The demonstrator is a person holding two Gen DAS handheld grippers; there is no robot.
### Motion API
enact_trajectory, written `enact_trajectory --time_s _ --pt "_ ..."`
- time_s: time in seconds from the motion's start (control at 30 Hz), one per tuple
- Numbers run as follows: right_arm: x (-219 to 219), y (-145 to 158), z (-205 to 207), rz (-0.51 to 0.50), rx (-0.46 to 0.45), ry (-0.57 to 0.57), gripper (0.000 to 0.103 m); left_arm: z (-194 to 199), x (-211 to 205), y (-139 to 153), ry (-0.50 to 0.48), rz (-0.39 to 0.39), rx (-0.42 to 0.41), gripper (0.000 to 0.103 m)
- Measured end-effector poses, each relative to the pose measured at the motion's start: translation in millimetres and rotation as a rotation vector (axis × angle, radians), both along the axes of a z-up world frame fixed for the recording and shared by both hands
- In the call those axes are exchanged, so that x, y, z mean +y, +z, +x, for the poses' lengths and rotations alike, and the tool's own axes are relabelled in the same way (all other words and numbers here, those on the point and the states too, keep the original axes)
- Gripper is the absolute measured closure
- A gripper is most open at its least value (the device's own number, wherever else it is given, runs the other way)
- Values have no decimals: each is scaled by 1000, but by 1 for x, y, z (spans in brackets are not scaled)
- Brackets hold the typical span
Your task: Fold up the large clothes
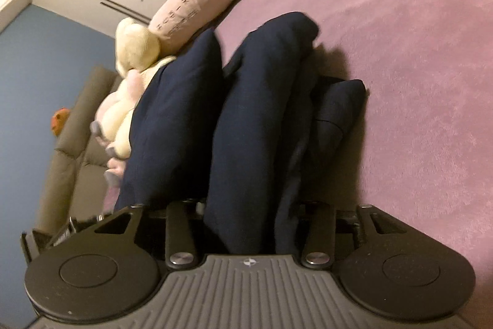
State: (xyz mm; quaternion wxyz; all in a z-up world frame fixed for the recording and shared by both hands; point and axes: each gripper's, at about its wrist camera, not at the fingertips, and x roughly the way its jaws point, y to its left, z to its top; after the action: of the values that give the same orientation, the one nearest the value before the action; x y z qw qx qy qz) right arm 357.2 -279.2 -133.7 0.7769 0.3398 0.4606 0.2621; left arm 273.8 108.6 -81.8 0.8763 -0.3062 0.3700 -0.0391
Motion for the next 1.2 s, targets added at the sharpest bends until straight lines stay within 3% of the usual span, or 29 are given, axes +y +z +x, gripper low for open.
enact_trajectory --time_s 0.13,0.23,0.3,0.37,0.47,0.6,0.67,0.73,0.83,0.9,1.07,1.2 --pt "-19 15 -22 -68 -20 -59 46 -35 -2 13 7 33 -68 23" --pt "-45 31 -55 21 -43 -106 41 -76 -13 19 -13 94 -107 16" --pt "-56 36 -84 103 -55 -127 37 -108 -23 24 -39 175 -116 14" --pt "-59 35 -109 183 -43 -130 37 -134 -30 23 -64 231 -109 10" --pt "-44 34 -135 204 -17 -113 37 -148 -44 12 -126 269 -63 10" --pt "-6 40 -135 105 0 -72 38 -133 -59 -3 -116 314 -12 12" --pt "5 47 -135 39 -24 -79 49 -124 -64 -7 -100 339 0 14" --pt "14 53 -133 -62 -58 -99 52 -121 -65 -12 -58 395 43 13" --pt "22 46 -130 -214 -52 -119 53 -122 -53 -19 -46 323 97 12" --pt "25 34 -125 -244 -40 -119 53 -128 -48 -17 -56 297 109 13" --pt "22 23 -132 -254 -48 -125 53 -152 -34 10 -35 311 52 11" --pt "38 31 -135 -344 -90 -114 51 -146 -34 33 14 328 -15 9"
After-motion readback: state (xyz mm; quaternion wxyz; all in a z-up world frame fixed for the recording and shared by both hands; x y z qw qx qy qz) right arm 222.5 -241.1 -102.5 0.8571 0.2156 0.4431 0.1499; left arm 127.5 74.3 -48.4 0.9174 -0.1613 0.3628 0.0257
